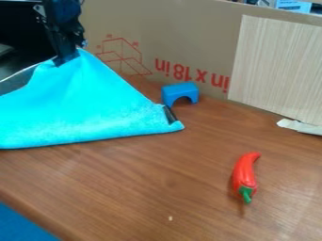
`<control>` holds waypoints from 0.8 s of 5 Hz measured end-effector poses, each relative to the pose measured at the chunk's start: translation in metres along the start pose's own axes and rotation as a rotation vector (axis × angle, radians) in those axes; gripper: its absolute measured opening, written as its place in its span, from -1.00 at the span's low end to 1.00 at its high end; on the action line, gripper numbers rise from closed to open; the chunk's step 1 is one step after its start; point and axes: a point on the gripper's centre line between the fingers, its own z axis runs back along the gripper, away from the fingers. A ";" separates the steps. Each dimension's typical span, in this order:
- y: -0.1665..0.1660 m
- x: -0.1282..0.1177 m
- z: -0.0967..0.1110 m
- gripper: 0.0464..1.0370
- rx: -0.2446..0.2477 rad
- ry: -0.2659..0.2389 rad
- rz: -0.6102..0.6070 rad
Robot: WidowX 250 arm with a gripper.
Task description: Fold the cloth from bottom right to top left
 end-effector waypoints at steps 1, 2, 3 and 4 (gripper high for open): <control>0.004 0.005 -0.008 -0.42 0.003 0.020 -0.003; 0.009 0.007 -0.011 0.19 0.022 0.028 -0.003; 0.010 0.007 -0.011 0.77 0.030 0.026 -0.002; 0.001 -0.004 -0.010 0.93 0.031 0.021 -0.008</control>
